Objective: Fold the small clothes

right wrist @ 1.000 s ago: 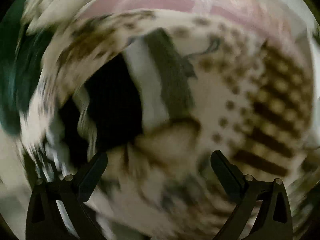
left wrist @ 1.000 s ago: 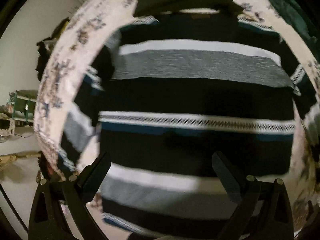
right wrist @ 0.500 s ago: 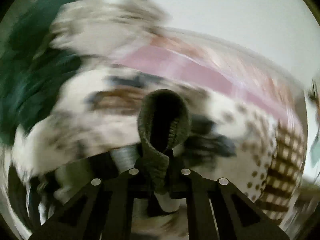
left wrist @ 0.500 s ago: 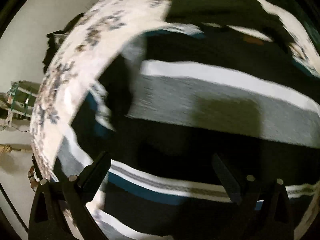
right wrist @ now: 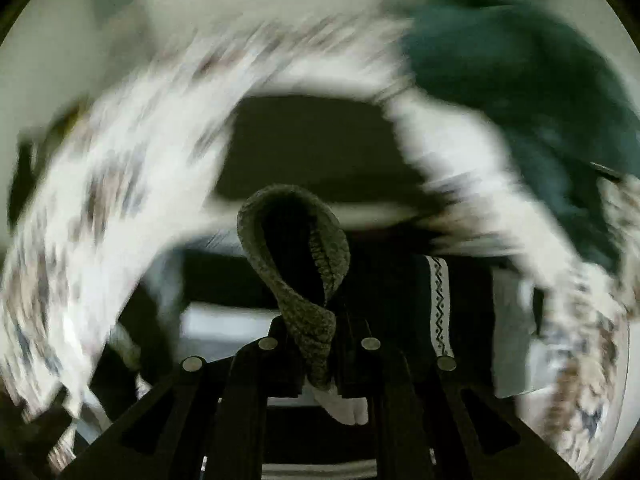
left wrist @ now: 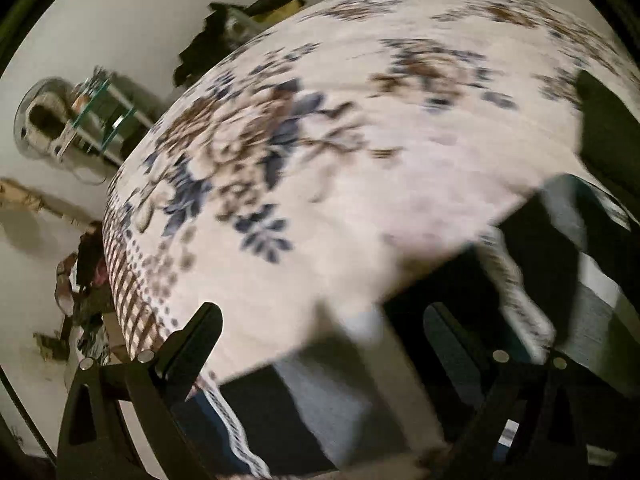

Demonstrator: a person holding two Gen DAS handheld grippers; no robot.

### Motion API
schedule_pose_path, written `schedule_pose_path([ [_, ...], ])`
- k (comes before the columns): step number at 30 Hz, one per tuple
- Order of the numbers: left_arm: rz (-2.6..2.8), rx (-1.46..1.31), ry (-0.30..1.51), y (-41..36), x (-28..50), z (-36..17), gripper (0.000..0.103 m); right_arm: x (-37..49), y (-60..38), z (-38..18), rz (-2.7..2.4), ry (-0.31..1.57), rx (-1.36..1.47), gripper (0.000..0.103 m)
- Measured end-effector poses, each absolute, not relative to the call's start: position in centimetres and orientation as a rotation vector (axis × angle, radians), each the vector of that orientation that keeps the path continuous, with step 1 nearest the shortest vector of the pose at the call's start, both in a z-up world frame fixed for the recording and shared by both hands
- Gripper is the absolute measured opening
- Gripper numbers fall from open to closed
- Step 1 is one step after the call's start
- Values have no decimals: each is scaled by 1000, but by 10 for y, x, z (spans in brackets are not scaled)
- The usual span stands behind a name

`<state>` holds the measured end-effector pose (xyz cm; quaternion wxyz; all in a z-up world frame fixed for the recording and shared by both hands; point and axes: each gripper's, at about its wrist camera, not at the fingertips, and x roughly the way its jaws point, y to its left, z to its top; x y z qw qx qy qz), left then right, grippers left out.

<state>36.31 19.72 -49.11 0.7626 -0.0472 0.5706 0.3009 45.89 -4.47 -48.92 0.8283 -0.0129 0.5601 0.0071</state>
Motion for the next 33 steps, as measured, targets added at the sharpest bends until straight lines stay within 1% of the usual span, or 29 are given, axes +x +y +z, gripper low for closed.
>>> schedule_pose_path([
  [3,677,-149,1253,227,357,-506,103,462,29,-561,26,1286,-169,10],
  [4,684,-165,1253,235,354,-510,103,458,42,-571,25,1308,-188,10],
  [7,676,-212,1260,248,343,-518,103,456,48,-587,73,1365,-177,21],
  [8,670,-232,1261,252,337,-518,103,452,38,-582,111,1389,-130,33],
  [9,663,-252,1258,255,331,-516,103,449,30,-578,123,1406,-95,59],
  [10,650,-291,1250,260,318,-513,103,445,13,-572,124,1410,-39,73],
  [11,646,-323,1246,263,304,-511,103,437,-1,-563,121,1403,-10,84],
  [13,673,-395,1252,271,269,-508,103,425,-28,-552,73,1388,-24,85],
  [16,751,-531,1297,282,209,-510,103,408,-60,-541,20,1360,-31,92],
  [18,799,-667,1313,288,163,-514,103,405,-78,-533,-6,1353,-8,95],
  [21,831,-931,1309,290,114,-530,103,406,-110,-504,-23,1369,26,97],
  [23,827,-1140,1271,291,95,-545,103,400,-130,-494,-54,1363,48,97],
  [24,821,-1290,1213,292,85,-558,103,396,-135,-494,-67,1364,54,97],
  [26,803,-1440,1143,293,82,-577,103,385,-150,-500,-95,1385,62,97],
  [27,813,-1484,1124,294,84,-587,100,379,-157,-501,-106,1396,63,97],
  [29,844,-1493,1094,296,96,-600,79,370,-169,-508,-136,1422,53,97],
  [31,929,-1429,1106,300,112,-600,37,364,-177,-514,-166,1446,4,97],
  [33,982,-1350,1100,302,124,-588,9,363,-179,-519,-196,1454,-61,97],
])
